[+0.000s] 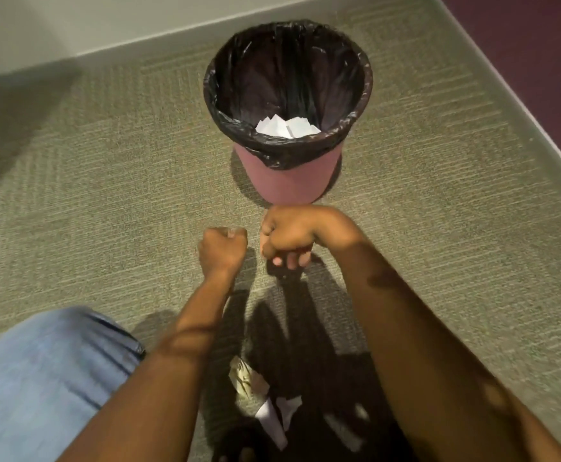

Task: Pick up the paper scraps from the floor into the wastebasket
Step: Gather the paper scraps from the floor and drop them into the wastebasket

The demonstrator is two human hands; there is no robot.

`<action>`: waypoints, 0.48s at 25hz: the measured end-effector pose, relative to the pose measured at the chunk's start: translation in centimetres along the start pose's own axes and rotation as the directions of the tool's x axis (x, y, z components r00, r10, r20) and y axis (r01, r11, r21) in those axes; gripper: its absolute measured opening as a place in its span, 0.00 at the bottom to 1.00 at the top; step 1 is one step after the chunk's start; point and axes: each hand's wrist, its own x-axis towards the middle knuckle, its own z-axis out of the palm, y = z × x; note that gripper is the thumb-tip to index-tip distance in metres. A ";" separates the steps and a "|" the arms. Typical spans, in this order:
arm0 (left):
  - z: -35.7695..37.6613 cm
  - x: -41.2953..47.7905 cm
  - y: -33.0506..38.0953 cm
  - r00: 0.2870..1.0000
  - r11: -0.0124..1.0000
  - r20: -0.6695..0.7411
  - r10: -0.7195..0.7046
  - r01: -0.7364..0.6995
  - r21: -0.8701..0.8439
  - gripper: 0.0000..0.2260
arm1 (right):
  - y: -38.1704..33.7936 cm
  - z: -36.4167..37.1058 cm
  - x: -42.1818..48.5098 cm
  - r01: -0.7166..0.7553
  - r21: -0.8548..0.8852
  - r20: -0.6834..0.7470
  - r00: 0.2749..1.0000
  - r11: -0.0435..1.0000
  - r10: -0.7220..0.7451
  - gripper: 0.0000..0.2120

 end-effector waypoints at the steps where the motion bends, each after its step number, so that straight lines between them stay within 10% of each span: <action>1: 0.6 0.1 -1.6 0.991 0.989 0.119 -0.063 0.046 0.143 0.13 | 0.9 1.9 1.3 -0.062 -0.048 0.089 0.994 0.997 0.066 0.05; 6: 0.8 -2.2 -8.9 0.850 0.830 0.449 -0.275 -0.026 0.558 0.17 | 4.8 11.0 4.0 -0.230 -0.376 0.320 0.877 0.898 0.358 0.18; 12: 0.3 -5.8 -15.2 0.786 0.741 0.476 -0.395 -0.033 0.670 0.25 | 6.0 14.5 2.2 -0.059 -0.585 0.336 0.890 0.809 0.308 0.16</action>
